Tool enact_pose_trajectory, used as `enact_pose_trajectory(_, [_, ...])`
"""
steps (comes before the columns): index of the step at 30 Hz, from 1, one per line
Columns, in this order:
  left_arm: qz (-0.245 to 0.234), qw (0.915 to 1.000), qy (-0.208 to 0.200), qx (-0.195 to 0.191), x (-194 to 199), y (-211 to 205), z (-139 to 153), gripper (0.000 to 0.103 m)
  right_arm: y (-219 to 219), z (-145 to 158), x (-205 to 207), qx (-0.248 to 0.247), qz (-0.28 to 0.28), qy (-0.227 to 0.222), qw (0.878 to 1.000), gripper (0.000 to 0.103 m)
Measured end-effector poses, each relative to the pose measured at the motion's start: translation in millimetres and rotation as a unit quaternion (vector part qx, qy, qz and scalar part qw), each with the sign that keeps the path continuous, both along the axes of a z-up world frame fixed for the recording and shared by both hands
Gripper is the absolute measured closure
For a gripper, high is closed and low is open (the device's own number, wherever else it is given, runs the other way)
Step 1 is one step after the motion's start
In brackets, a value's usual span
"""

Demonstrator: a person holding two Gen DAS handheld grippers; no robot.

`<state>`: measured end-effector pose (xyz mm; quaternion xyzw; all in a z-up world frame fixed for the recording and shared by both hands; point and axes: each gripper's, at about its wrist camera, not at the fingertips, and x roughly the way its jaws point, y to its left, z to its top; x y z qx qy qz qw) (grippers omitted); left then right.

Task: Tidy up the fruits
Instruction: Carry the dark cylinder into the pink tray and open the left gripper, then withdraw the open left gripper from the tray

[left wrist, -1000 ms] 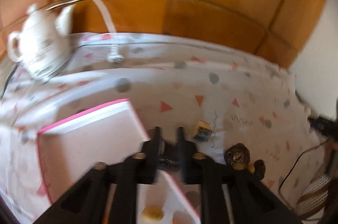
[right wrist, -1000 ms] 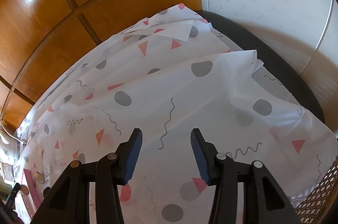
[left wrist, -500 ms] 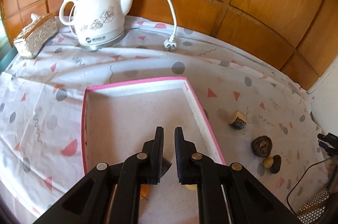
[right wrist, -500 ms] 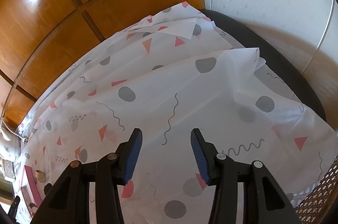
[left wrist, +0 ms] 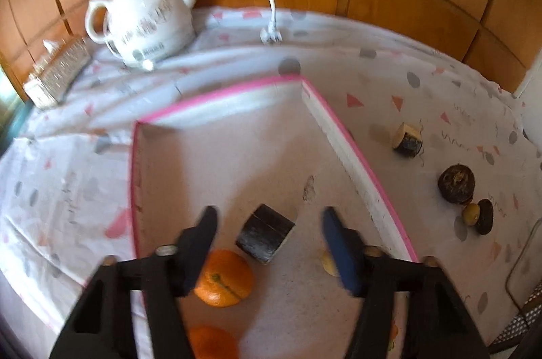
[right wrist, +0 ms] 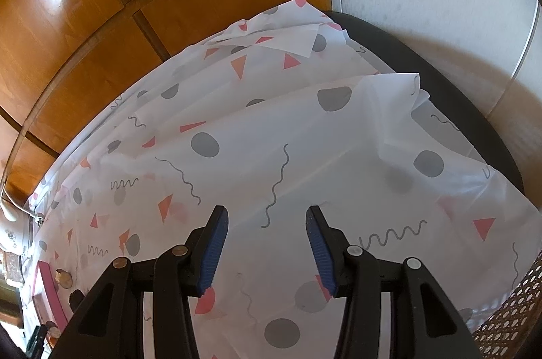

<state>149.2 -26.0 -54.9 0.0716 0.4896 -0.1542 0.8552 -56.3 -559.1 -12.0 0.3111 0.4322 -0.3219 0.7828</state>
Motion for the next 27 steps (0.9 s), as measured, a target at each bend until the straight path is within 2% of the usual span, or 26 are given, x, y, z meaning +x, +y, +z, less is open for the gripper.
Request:
enact_pose_trajectory(1, [0.001,1.0000,0.009,0.003,2.8,-0.4,-5.2,0.064,0.2,0.0,0.0,0.000,0.000,0.000,1.000,0.055])
enact_pose_trajectory(5, [0.013,0.9999,-0.001,0.008,7.4,3.4,-6.2,0.065,0.4,-0.7,0.4,0.000,0.000,0.002,1.000,0.055])
enact_pose_trajectory(9, [0.073,0.9968,0.000,-0.030,23.9,23.2,-0.9,0.065,0.7,-2.0,2.6,-0.002,0.004,0.007,1.000,0.054])
enact_pose_trajectory(12, [0.120,0.9924,-0.012,-0.025,34.2,37.4,2.6,0.064,0.6,-2.9,2.8,-0.002,0.004,0.009,1.000,0.055])
enact_pose_trajectory(18, [0.147,0.9885,-0.017,-0.031,30.7,47.4,3.9,0.064,0.5,-3.2,3.9,-0.002,0.005,0.012,1.000,0.054])
enact_pose_trajectory(19, [0.149,0.9882,-0.017,-0.034,27.5,48.4,3.8,0.063,0.6,-3.2,4.0,-0.002,0.005,0.012,1.000,0.055])
enact_pose_trajectory(21, [0.152,0.9877,-0.023,-0.030,19.7,48.6,4.6,0.053,0.6,-3.0,4.1,-0.002,0.005,0.012,1.000,0.055])
enact_pose_trajectory(22, [0.156,0.9870,-0.027,-0.029,15.9,48.3,5.8,0.051,0.7,-3.0,4.1,-0.003,0.005,0.011,1.000,0.055])
enact_pose_trajectory(27, [0.176,0.9830,-0.038,-0.035,-4.8,50.8,15.5,0.050,0.6,-2.8,4.0,-0.002,0.004,0.011,1.000,0.054])
